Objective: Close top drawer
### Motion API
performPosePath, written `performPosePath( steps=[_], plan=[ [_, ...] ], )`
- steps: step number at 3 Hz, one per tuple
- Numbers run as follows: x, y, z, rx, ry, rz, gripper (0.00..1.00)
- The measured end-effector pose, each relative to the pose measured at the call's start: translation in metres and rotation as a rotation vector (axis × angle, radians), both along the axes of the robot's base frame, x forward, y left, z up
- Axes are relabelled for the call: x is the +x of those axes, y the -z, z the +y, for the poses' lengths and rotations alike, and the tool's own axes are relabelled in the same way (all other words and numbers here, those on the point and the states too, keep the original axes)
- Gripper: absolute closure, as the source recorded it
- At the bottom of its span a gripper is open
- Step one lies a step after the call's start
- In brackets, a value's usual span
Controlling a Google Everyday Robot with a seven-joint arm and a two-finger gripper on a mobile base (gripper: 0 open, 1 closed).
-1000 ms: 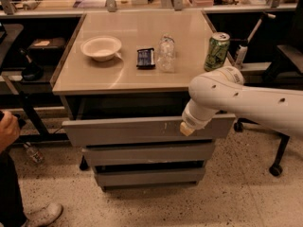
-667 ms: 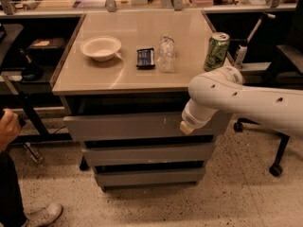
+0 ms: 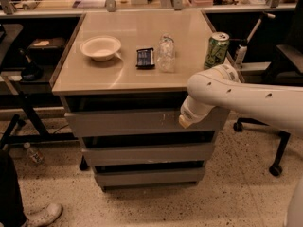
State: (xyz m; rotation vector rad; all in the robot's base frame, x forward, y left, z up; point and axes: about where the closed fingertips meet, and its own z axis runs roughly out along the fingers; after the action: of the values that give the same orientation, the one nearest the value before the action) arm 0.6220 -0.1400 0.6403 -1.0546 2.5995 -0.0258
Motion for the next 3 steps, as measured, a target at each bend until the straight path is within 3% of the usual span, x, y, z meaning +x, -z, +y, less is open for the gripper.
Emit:
performPosePath(
  steps=[1,2,3],
  plan=[
    [0.0,0.0,0.0,0.0,0.0,0.0,1.0],
    [-0.025,-0.001,-0.019,-0.013,0.008,0.082,1.0],
    [-0.103,-0.029,-0.097,-0.055,0.144,0.234,1.0]
  ],
)
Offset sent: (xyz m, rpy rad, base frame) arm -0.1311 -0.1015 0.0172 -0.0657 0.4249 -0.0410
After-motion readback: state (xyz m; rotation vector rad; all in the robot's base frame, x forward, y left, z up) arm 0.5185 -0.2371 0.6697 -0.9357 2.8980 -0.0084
